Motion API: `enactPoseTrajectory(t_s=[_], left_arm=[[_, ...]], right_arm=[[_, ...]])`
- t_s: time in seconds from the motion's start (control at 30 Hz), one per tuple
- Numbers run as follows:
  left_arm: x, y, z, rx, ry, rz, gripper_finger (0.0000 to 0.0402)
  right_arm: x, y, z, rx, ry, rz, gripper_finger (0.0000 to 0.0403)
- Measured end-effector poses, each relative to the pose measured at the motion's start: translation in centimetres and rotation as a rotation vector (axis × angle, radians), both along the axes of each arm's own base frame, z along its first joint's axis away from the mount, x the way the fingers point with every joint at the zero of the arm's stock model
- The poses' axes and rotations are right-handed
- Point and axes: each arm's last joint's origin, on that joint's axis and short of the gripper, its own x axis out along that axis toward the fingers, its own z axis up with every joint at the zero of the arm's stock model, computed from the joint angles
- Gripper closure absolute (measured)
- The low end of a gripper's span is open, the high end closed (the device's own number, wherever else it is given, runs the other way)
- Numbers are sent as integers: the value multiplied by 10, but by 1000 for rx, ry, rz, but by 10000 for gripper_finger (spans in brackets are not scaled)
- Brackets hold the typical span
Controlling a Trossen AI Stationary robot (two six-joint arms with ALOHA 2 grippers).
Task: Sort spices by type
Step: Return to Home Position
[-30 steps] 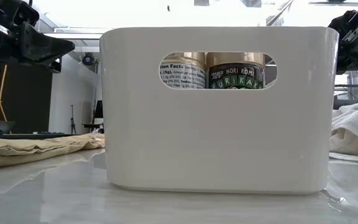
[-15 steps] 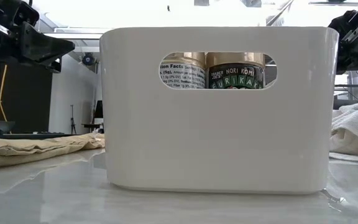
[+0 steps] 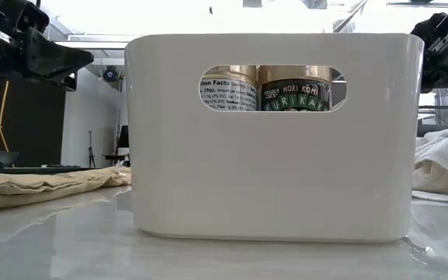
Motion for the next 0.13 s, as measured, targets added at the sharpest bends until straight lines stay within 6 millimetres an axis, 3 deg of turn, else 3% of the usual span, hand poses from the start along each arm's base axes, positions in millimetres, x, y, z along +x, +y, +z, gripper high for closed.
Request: enactPoseTrajectory(t_s=[0.13], left_arm=[[0,0,0,0,0,0,401]], right_arm=[[0,0,0,0,0,0,398]])
